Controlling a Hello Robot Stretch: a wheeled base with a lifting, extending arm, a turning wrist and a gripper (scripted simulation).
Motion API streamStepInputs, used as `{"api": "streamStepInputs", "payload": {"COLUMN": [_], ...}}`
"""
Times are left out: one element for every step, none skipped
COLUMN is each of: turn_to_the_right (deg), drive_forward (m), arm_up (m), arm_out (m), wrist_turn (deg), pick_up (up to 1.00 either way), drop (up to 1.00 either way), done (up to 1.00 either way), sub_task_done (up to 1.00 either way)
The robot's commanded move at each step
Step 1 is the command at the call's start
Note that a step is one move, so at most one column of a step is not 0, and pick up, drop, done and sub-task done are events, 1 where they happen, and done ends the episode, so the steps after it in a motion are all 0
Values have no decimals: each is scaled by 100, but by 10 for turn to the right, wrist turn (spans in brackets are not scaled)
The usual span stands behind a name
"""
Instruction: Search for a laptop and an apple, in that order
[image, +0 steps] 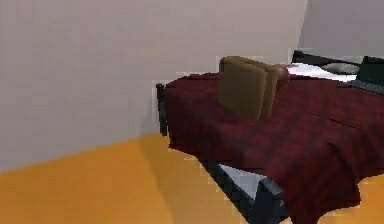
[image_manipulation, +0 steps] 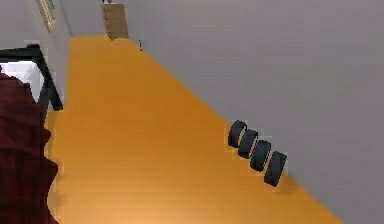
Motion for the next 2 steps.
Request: {"api": "streamStepInputs", "payload": {"turn_to_the_right": [450, 180], "drive_forward": [0, 0], "arm_up": [0, 0], "arm_out": [0, 0], "wrist_turn": [0, 0], "pick_up": [0, 0], "drop": [0, 0], "done": [0, 0], "sub_task_done": [0, 0]}}
